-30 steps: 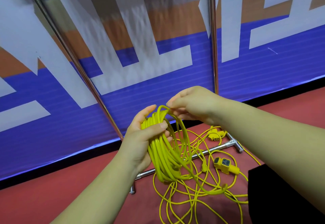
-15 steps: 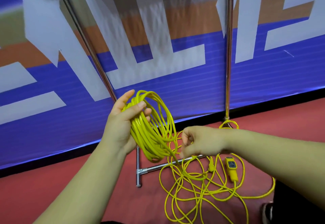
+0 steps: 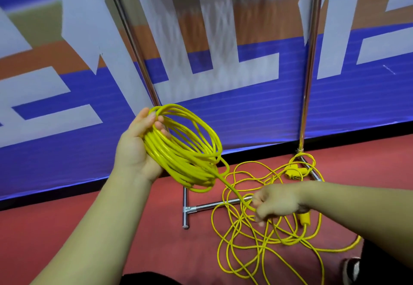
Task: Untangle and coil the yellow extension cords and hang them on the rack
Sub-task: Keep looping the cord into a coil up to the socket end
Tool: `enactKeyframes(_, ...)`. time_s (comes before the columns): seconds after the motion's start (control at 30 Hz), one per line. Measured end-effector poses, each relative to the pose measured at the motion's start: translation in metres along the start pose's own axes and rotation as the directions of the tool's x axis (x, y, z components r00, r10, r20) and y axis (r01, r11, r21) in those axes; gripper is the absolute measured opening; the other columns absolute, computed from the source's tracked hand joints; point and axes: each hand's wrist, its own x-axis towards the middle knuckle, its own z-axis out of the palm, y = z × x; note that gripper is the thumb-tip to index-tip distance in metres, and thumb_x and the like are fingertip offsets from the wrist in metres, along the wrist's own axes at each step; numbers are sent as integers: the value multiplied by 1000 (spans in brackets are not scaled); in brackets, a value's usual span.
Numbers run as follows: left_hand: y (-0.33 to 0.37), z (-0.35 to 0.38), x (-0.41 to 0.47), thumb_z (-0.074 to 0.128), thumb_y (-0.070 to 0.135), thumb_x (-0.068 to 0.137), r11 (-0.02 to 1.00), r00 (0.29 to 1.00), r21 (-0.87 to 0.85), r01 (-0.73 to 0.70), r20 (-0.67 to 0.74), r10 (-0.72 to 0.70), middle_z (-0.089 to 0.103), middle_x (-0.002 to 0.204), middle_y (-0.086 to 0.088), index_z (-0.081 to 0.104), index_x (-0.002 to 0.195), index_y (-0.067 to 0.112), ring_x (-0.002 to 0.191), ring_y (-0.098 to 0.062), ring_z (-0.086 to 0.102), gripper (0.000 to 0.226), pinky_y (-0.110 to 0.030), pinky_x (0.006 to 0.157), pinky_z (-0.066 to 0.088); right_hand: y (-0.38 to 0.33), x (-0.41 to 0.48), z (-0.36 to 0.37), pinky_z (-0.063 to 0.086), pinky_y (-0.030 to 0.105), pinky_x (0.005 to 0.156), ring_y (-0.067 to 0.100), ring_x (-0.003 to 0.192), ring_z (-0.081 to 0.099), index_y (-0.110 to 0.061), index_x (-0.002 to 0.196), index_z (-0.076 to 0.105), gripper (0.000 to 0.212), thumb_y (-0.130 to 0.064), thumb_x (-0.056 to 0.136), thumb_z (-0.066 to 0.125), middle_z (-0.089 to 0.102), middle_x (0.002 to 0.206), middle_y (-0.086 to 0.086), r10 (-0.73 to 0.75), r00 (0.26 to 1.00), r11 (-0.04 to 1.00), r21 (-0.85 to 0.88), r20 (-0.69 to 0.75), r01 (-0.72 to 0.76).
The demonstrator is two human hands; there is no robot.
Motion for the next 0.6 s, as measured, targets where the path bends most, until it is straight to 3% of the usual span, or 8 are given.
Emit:
enactKeyframes(0.07, 6, -9, 1, 60, 4, 84, 999, 999, -36, -15, -31, 14, 57, 83, -8, 51, 113, 18, 56, -6, 59, 33, -19, 50, 51, 13, -6, -5, 30, 24, 53, 9, 61, 44, -23, 66, 50, 28, -30, 83, 71, 68, 67, -8, 110, 994, 992, -55, 1, -109)
enactKeyframes(0.17, 7, -19, -1, 54, 2, 93, 998, 997, 54, -30, -70, 34, 61, 81, -9, 50, 128, 19, 56, -8, 59, 39, -21, 51, 51, 20, -12, -16, 38, 19, 55, 6, 55, 51, -21, 67, 54, 36, -45, 90, 68, 65, 60, -8, 152, 985, 987, -45, -84, -156)
enactKeyframes(0.23, 6, -23, -3, 55, 1, 93, 989, 997, 147, -17, -70, 28, 63, 79, -8, 51, 132, 21, 55, -8, 59, 44, -21, 51, 51, 15, -13, -24, 41, 22, 53, 12, 51, 52, -19, 67, 52, 40, -49, 90, 66, 56, 53, -6, 181, 967, 981, -32, -179, -189)
enactKeyframes(0.33, 4, -24, -5, 62, 0, 80, 963, 999, 270, -2, -39, 13, 65, 77, -8, 57, 127, 22, 53, -10, 58, 53, -22, 50, 51, -2, -9, -37, 36, 23, 50, 16, 54, 41, -18, 71, 52, 35, -43, 90, 68, 47, 63, 2, 201, 898, 974, -13, -392, -224)
enactKeyframes(0.47, 0, -22, -9, 66, 0, 71, 928, 1000, 372, 7, 23, -17, 66, 82, -11, 64, 115, 19, 52, -13, 56, 48, -25, 50, 50, -33, -15, -59, 41, 28, 57, 16, 51, 47, -11, 80, 60, 14, -21, 89, 65, 58, 63, 6, 258, 869, 905, 419, -422, -65)
enactKeyframes(0.6, -5, -21, -9, 66, -1, 71, 917, 996, 398, 16, 71, -48, 61, 85, -13, 65, 109, 18, 51, -14, 55, 42, -25, 49, 50, -59, -28, -77, 52, 32, 66, 13, 58, 60, -10, 82, 57, 17, -4, 96, 49, 70, 75, 8, 175, 825, 802, 564, -537, 196)
